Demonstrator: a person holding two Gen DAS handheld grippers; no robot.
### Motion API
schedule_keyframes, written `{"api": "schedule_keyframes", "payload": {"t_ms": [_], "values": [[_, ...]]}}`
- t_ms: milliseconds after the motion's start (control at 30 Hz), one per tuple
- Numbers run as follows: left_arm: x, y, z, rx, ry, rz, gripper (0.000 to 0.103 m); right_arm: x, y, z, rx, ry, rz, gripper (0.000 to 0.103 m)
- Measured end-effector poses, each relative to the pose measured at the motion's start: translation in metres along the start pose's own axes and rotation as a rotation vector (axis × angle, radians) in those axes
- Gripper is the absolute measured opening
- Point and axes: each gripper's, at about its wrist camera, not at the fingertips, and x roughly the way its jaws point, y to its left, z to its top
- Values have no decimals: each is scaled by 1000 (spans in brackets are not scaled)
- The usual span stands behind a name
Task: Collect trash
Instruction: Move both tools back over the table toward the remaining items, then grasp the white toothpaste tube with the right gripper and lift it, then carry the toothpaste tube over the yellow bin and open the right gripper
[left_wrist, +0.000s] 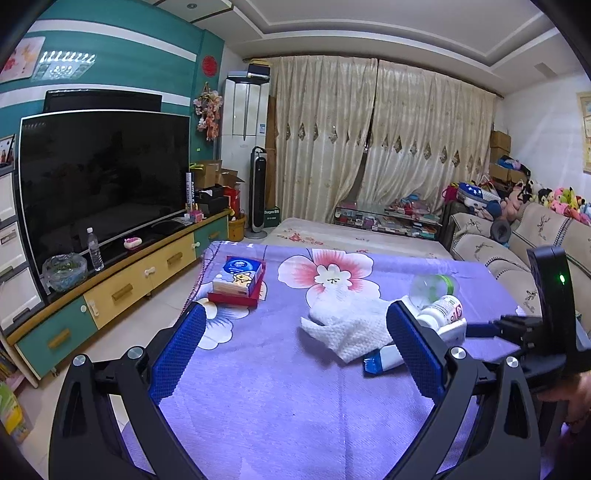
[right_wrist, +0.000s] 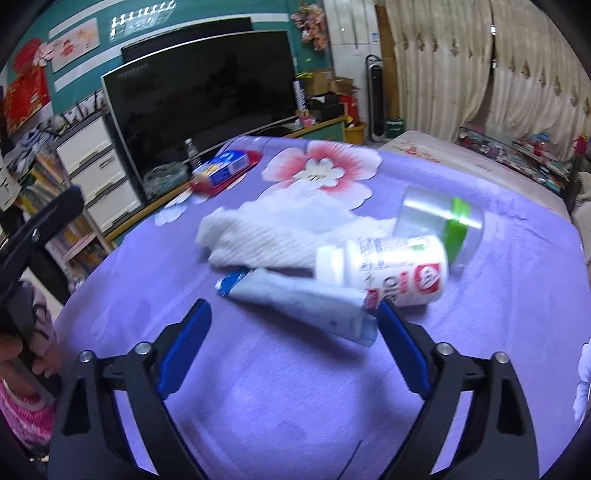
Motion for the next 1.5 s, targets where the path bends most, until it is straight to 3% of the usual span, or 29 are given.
{"api": "schedule_keyframes", "payload": {"t_ms": [167,367,467,567,667,967,1200,1300,1500], "values": [[-3,4,0,-20,-7,2,97,-7,17,-12,-38,34,80,72],[-4,3,0,-21,-10,0,97,-6,26,-17,-57,60,105,57],[-4,3,0,-20,-8,0,97,-1,26,-18,-52,72,93,42],[-4,3,0,-22,-8,0,97,0,24,-19,-38,74,90,19],[-4,2,0,-20,-7,-1,97,-9,22,-21,-24,53,93,12],[-5,1,-1,-16,-5,-2,97,-58,17,-41,40,-10,102,11],[-3,-4,-3,4,3,0,97,-113,2,-72,106,-72,45,11],[-3,-5,-3,9,1,0,97,-142,-12,-88,140,-114,-28,11],[-2,-5,-4,14,7,-8,97,-201,-75,-127,330,-213,-259,11]]}}
